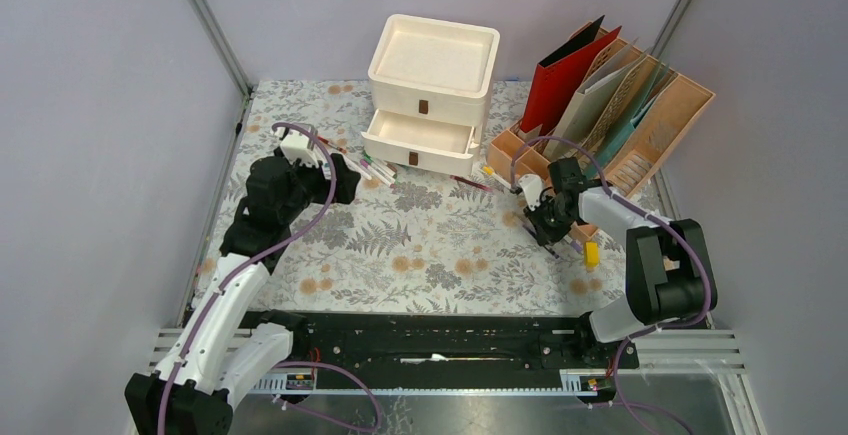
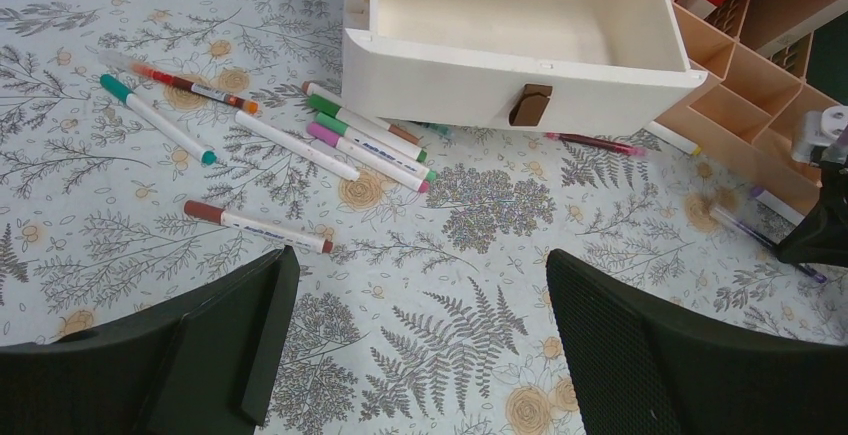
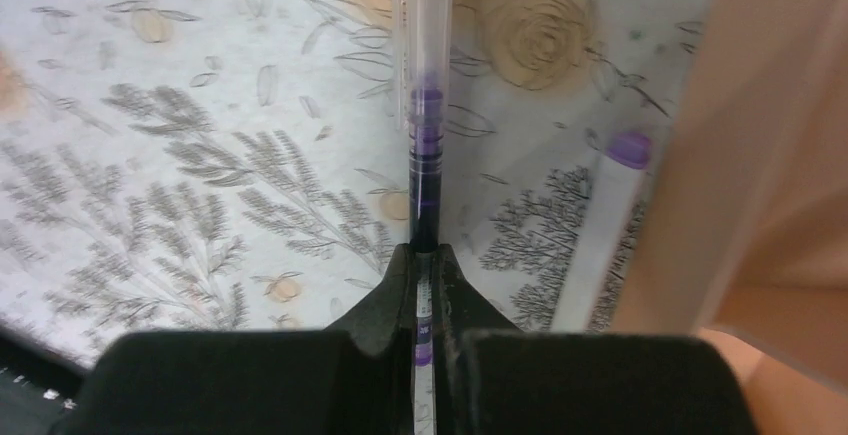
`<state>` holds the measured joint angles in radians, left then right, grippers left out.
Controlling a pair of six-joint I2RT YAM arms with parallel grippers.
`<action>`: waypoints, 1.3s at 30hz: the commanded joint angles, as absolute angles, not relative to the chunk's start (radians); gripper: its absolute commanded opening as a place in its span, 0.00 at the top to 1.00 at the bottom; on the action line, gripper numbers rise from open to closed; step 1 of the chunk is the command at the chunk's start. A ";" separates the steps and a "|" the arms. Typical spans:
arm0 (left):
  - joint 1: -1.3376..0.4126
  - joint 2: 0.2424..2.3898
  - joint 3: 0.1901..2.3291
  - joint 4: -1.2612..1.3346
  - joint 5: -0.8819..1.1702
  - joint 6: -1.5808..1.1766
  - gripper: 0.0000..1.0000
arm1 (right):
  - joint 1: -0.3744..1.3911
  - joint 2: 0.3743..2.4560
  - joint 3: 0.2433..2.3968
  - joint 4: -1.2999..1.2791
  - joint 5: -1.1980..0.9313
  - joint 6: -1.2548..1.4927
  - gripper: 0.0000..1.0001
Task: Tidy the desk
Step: Pick up the stationery from the center of the board, then place the stationery in the drawer.
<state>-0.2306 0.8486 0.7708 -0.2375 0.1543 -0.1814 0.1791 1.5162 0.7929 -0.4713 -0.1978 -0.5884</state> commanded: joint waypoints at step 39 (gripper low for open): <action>-0.193 0.784 0.750 -0.197 0.122 -0.178 0.01 | 0.694 2.075 2.119 -0.648 0.051 -0.926 0.64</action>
